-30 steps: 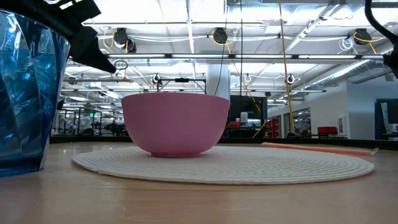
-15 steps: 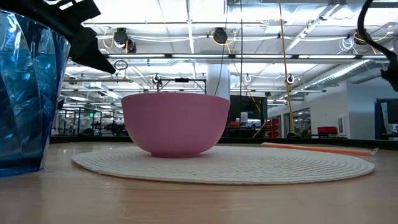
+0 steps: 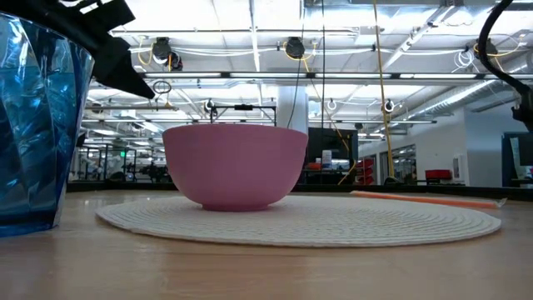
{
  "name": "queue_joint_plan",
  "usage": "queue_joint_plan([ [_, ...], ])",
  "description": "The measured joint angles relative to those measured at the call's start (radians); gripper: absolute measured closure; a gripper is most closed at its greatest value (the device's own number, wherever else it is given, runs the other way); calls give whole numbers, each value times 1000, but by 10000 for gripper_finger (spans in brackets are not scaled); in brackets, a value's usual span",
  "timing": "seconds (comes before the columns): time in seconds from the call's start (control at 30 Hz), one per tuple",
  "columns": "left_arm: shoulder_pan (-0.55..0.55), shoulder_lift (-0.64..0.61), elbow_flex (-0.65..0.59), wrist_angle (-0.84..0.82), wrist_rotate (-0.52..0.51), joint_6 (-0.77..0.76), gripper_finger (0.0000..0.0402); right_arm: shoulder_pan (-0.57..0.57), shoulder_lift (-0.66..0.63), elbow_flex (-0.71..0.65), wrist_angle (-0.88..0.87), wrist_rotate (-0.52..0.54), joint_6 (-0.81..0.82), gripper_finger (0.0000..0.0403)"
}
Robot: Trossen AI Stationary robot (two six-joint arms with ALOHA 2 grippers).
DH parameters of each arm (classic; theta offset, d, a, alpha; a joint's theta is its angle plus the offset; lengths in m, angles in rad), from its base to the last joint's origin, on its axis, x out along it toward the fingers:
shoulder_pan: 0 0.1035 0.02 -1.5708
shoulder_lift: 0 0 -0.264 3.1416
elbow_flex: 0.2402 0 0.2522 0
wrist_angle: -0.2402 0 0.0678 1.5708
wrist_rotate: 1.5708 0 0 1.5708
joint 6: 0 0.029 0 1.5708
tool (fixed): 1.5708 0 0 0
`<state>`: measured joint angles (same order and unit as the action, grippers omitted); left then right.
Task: Pick & Place Utensil
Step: Put the blue fork into the pink bowl
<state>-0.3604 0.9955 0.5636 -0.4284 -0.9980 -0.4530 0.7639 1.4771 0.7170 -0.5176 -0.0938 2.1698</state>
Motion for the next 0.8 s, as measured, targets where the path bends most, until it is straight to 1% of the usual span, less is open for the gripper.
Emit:
queue_joint_plan([
  [0.2,20,0,0,0,1,-4,268,-12,56,-1,-7,-68,-20,290],
  [0.4,25,0,0,-3,2,-13,268,-12,60,-2,-20,-68,-40,318],
  [0.7,25,0,-1,-3,4,-14,268,-11,62,-3,-73,-64,-95,384],
  [0.8,25,0,-1,-3,6,-14,268,-11,63,-3,-96,-59,-121,395],
])
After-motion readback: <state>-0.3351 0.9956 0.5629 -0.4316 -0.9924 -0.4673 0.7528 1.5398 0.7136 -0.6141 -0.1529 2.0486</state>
